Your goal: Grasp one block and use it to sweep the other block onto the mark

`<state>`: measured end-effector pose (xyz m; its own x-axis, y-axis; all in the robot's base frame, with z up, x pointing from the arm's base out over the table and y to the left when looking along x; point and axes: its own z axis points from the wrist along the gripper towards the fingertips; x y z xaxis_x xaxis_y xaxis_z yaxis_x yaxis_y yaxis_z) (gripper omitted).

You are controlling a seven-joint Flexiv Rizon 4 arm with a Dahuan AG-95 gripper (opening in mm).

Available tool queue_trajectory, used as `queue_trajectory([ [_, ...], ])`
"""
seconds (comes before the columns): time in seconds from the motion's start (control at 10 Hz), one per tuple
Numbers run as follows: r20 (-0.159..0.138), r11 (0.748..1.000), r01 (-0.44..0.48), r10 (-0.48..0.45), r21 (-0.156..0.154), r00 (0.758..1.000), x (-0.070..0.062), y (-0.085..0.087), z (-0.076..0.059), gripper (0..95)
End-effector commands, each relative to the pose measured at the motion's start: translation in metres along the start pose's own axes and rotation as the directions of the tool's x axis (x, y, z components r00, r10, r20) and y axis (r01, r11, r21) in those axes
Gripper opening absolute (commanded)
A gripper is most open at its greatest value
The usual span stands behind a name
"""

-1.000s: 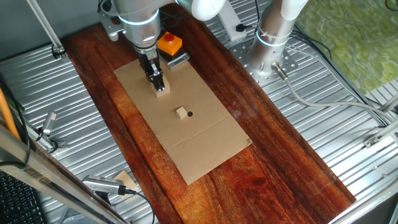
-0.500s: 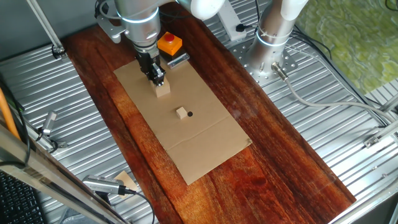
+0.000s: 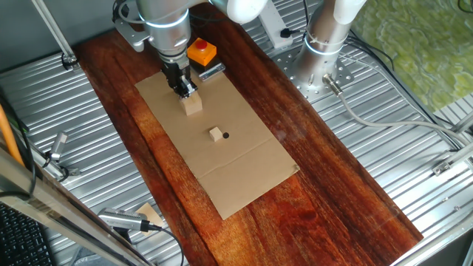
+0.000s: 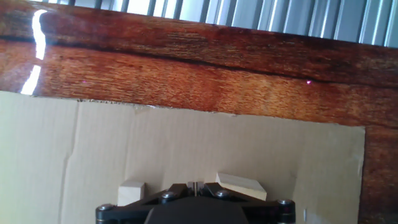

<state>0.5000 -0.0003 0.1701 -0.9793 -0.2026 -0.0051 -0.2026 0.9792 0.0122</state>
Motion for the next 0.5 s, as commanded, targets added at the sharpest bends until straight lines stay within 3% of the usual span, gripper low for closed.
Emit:
queue_trajectory([
  [0.1, -0.006, 1.0, -0.011, 0.011, -0.002, 1.0, -0.0001, 0.0003, 0.0, 0.0],
  [0.5, -0.005, 1.0, 0.001, -0.001, 0.009, 1.0, 0.0001, 0.0002, -0.0006, 0.0],
])
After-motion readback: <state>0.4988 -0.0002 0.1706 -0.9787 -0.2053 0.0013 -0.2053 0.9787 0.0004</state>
